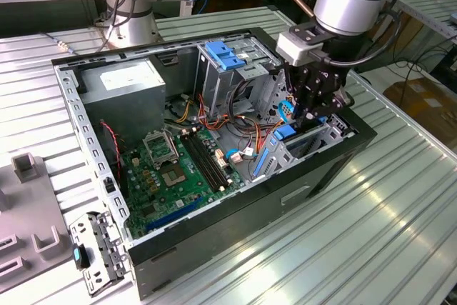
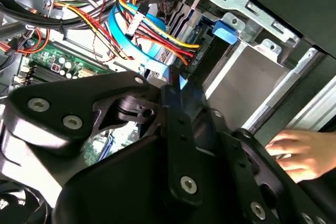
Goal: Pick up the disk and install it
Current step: 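Insert the second disk wire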
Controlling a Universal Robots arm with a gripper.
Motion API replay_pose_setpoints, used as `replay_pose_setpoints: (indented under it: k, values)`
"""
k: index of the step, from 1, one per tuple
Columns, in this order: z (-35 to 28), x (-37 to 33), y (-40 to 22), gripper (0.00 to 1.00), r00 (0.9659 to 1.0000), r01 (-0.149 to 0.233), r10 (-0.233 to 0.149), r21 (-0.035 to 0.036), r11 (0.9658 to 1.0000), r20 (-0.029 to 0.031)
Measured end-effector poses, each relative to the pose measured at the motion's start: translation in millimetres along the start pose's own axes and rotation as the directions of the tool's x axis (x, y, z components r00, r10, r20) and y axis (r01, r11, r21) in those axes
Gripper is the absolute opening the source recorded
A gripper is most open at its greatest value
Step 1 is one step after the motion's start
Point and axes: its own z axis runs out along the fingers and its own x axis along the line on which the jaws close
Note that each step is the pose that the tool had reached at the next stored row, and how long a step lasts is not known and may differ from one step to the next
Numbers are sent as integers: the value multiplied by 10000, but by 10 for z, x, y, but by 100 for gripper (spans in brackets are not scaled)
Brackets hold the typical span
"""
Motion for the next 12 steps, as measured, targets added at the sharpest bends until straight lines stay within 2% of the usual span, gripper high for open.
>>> replay_pose_setpoints:
  k: [1, 3, 6, 7, 10, 12]
  values:
    - [-38, 3, -2, 29, 10000, -1, 1, 4, 10000, -6]
    - [-102, 6, -7, 29, 10000, -2, 2, 12, 10000, -5]
    - [-104, 6, -7, 29, 10000, -3, 3, 15, 10000, -4]
    - [-105, 6, -7, 28, 10000, -2, 2, 15, 10000, -6]
    - [-105, 6, -7, 11, 10000, -2, 2, 15, 10000, -7]
    - [-105, 6, -7, 11, 10000, -3, 3, 16, 10000, -7]
